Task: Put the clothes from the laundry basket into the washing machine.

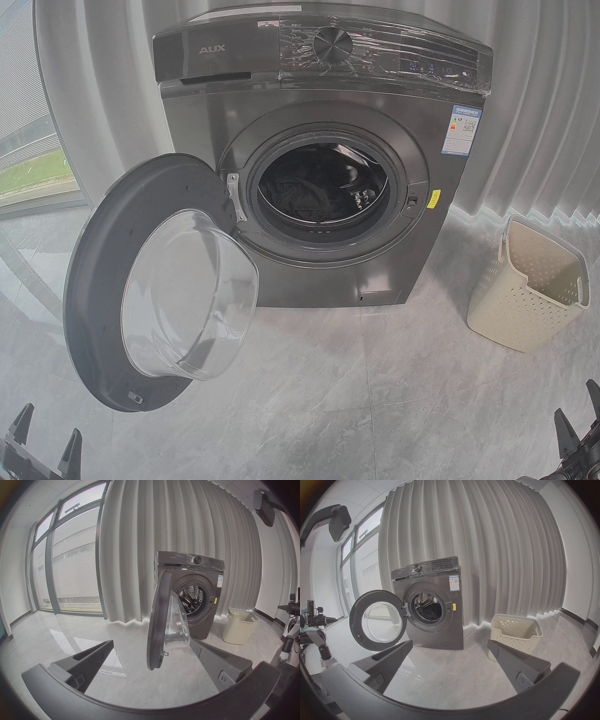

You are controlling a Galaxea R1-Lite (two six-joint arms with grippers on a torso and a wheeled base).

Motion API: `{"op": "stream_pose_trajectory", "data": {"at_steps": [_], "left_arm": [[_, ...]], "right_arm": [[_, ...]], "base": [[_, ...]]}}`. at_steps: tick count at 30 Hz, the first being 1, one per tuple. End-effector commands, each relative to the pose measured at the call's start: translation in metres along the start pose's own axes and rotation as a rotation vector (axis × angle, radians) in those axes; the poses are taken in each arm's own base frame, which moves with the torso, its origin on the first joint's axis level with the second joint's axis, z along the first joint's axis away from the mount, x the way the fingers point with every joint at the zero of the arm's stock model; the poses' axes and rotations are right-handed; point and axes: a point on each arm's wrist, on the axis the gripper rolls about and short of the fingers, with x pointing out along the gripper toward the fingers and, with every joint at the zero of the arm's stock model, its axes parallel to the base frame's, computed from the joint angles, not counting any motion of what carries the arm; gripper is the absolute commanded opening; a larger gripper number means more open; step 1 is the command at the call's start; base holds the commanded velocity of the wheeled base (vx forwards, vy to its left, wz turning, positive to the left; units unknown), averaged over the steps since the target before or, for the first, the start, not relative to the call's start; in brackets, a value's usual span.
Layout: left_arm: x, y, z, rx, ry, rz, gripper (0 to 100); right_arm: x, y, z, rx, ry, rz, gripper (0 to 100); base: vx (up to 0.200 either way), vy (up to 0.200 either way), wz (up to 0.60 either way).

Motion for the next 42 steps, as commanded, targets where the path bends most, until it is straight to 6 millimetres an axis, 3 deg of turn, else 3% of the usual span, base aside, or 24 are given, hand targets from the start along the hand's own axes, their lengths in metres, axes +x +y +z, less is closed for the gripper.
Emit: {"op": "stream_pose_trajectory", "data": {"at_steps": [1, 14, 18, 26, 32, 38, 42], "left_arm": [[0.000, 0.000, -0.005, 0.000, 0.004, 0.001, 100], [0.000, 0.000, -0.002, 0.024, -0.022, 0.001, 100], [-0.013, 0.000, 0.059, 0.007, -0.226, -0.014, 100], [0.006, 0.002, 0.107, 0.002, -0.163, -0.098, 100], [0.024, 0.000, 0.135, 0.003, -0.126, -0.110, 100], [0.051, -0.002, 0.148, 0.019, -0.041, -0.125, 100], [0.080, -0.005, 0.156, 0.031, 0.039, -0.133, 100]], "right_arm": [[0.001, 0.000, -0.004, 0.002, 0.013, 0.000, 100], [0.001, 0.000, -0.004, 0.002, 0.013, 0.001, 100], [0.001, 0.000, -0.005, 0.003, 0.013, 0.000, 100], [0.001, 0.000, -0.005, 0.003, 0.013, -0.002, 100], [0.001, 0.000, -0.005, 0.005, 0.013, -0.003, 100], [0.001, 0.000, -0.005, 0.003, 0.013, -0.003, 100], [0.001, 0.000, -0.005, 0.003, 0.013, -0.002, 100]], "base": [[0.000, 0.000, 0.00], [0.000, 0.000, 0.00], [0.000, 0.000, 0.00], [0.000, 0.000, 0.00], [0.000, 0.000, 0.00], [0.000, 0.000, 0.00], [0.000, 0.000, 0.00]]}}
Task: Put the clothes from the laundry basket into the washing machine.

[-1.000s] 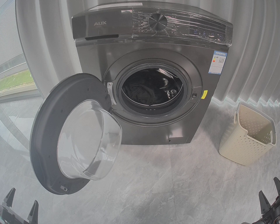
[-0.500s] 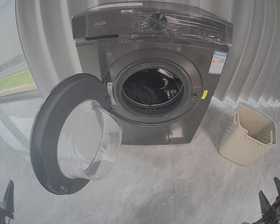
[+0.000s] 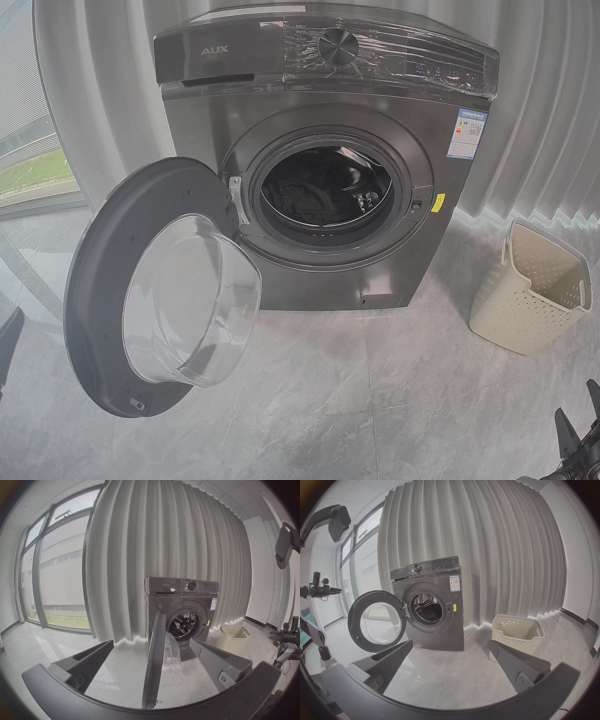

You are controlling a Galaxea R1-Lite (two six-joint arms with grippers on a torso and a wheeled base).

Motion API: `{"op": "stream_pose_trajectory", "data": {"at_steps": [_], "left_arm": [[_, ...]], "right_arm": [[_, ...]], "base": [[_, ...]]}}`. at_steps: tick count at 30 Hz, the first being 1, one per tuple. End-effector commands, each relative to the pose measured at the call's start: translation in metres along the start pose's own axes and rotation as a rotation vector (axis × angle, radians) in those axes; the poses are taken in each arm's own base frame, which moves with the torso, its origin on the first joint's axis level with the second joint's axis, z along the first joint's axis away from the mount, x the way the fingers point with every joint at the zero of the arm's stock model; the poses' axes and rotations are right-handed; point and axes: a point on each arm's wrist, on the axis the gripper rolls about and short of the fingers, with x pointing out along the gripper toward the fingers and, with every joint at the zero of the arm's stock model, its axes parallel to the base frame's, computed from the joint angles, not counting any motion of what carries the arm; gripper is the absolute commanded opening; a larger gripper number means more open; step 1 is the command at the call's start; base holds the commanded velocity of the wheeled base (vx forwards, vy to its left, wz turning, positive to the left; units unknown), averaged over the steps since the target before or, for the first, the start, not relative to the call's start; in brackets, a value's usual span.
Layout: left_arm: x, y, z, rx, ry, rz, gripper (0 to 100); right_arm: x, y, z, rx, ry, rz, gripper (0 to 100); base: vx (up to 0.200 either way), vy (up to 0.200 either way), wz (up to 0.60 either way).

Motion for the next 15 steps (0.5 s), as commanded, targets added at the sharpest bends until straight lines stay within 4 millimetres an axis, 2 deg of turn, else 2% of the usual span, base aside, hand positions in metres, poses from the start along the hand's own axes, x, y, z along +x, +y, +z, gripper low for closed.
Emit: {"op": "stream_pose_trajectory", "data": {"at_steps": [1, 4, 5, 9, 15], "left_arm": [[0.049, 0.001, 0.006, 0.005, 0.146, -0.020, 100], [0.061, 0.001, 0.004, 0.004, 0.180, -0.037, 100], [0.073, 0.001, 0.000, 0.012, 0.205, -0.055, 100], [0.094, 0.001, -0.007, 0.025, 0.243, -0.062, 100], [0.114, 0.000, -0.018, 0.024, 0.293, -0.074, 100]], "right_arm": [[0.001, 0.000, -0.005, 0.002, 0.015, 0.000, 100], [0.001, 0.000, -0.005, 0.002, 0.015, 0.000, 100], [0.001, 0.000, -0.005, 0.003, 0.015, 0.000, 100], [0.001, 0.000, -0.005, 0.002, 0.015, 0.001, 100], [0.001, 0.000, -0.005, 0.003, 0.015, 0.000, 100]], "base": [[0.000, 0.000, 0.00], [0.000, 0.000, 0.00], [0.000, 0.000, 0.00], [0.000, 0.000, 0.00], [0.000, 0.000, 0.00]]}}
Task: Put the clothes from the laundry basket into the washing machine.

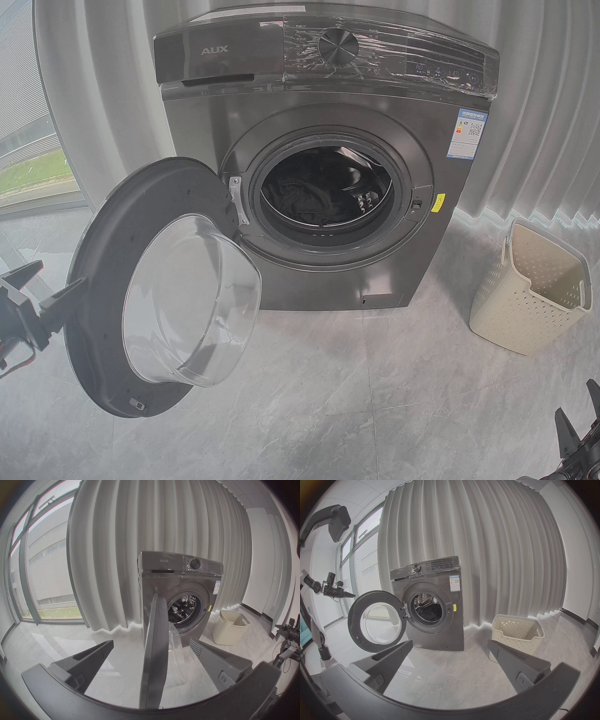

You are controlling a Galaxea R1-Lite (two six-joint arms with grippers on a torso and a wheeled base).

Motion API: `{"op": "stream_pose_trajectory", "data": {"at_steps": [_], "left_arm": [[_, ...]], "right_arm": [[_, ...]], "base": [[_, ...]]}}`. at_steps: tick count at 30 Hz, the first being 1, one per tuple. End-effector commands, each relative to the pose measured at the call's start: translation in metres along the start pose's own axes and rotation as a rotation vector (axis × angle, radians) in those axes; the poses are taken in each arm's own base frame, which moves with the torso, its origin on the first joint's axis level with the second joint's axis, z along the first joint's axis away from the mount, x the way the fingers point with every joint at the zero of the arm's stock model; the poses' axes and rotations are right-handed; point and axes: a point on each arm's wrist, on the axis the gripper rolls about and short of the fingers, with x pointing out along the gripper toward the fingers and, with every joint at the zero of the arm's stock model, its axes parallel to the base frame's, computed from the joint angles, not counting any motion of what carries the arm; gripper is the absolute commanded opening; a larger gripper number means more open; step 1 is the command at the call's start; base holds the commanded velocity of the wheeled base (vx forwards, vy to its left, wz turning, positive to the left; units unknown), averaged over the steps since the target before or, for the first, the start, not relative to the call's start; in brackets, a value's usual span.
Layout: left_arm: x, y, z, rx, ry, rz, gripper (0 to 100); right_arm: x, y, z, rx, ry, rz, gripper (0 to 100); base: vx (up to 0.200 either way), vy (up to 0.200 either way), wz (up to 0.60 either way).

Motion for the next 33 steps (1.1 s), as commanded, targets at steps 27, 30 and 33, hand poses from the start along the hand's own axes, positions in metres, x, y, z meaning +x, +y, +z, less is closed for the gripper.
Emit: {"op": "stream_pose_trajectory", "data": {"at_steps": [27, 30, 33], "left_arm": [[0.026, -0.047, -0.002, -0.125, 0.101, -0.366, 100], [0.025, -0.047, 0.001, -0.157, 0.091, -0.362, 100], [0.023, -0.043, 0.002, -0.172, 0.066, -0.335, 100]], "right_arm": [[0.001, 0.000, -0.005, 0.003, 0.015, 0.000, 100], [0.001, 0.000, -0.005, 0.003, 0.015, 0.000, 100], [0.001, 0.000, -0.005, 0.003, 0.015, 0.000, 100]], "base": [[0.000, 0.000, 0.00], [0.000, 0.000, 0.00], [0.000, 0.000, 0.00]]}}
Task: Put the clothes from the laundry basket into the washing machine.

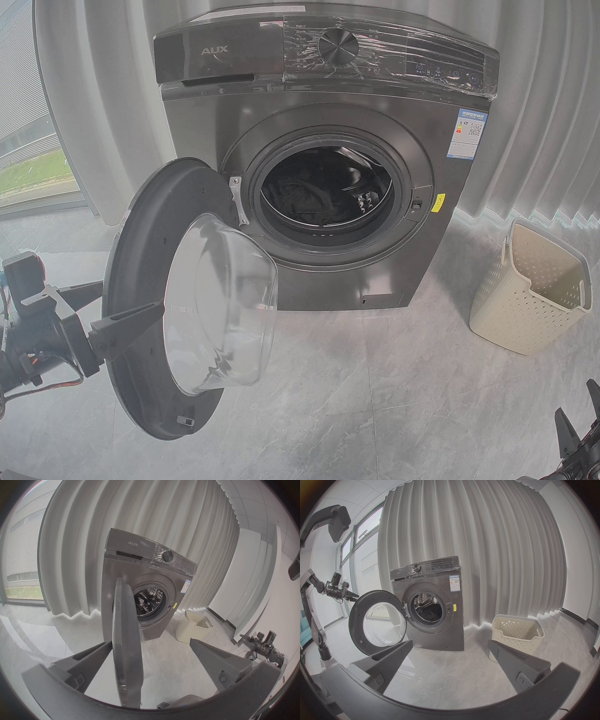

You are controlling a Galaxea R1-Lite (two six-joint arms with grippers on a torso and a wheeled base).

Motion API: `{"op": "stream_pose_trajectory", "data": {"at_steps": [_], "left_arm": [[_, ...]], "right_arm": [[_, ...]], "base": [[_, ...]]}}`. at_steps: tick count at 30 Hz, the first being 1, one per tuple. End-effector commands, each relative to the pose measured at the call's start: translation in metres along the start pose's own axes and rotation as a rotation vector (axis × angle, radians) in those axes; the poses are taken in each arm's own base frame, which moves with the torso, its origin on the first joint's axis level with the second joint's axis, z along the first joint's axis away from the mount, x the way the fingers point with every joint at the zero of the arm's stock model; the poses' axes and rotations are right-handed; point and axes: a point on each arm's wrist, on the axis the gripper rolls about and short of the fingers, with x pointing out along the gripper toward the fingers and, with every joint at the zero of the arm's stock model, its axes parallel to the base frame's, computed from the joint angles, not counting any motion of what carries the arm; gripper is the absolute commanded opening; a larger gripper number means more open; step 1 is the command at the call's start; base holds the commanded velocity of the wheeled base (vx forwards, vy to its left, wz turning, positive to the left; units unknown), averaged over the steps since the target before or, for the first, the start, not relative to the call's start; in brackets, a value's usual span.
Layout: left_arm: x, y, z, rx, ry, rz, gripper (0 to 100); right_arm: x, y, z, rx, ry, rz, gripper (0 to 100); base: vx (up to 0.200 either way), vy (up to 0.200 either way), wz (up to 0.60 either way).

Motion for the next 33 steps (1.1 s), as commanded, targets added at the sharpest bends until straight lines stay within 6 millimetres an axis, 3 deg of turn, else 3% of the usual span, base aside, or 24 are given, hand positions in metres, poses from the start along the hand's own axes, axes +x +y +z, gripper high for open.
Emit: {"op": "stream_pose_trajectory", "data": {"at_steps": [1, 9, 13, 18, 27, 33], "left_arm": [[-0.008, 0.002, 0.005, -0.006, -0.051, 0.028, 100], [-0.030, 0.027, 0.014, -0.017, -0.156, 0.247, 100], [-0.038, 0.029, 0.015, -0.026, -0.182, 0.268, 100], [-0.040, 0.043, 0.009, -0.043, -0.161, 0.387, 100], [-0.016, 0.052, -0.004, -0.031, -0.036, 0.334, 100], [-0.001, 0.037, -0.008, -0.021, 0.015, 0.152, 100]], "right_arm": [[0.001, 0.000, -0.005, 0.002, 0.014, -0.001, 100], [0.001, 0.000, -0.005, 0.001, 0.014, -0.001, 100], [0.001, 0.000, -0.005, 0.001, 0.015, 0.001, 100], [0.001, 0.000, -0.005, 0.001, 0.015, 0.001, 100], [0.001, 0.000, -0.005, 0.001, 0.016, 0.002, 100], [0.001, 0.000, -0.005, 0.001, 0.015, 0.001, 100]], "base": [[0.000, 0.000, 0.00], [0.000, 0.000, 0.00], [0.000, 0.000, 0.00], [0.000, 0.000, 0.00], [0.000, 0.000, 0.00], [0.000, 0.000, 0.00]]}}
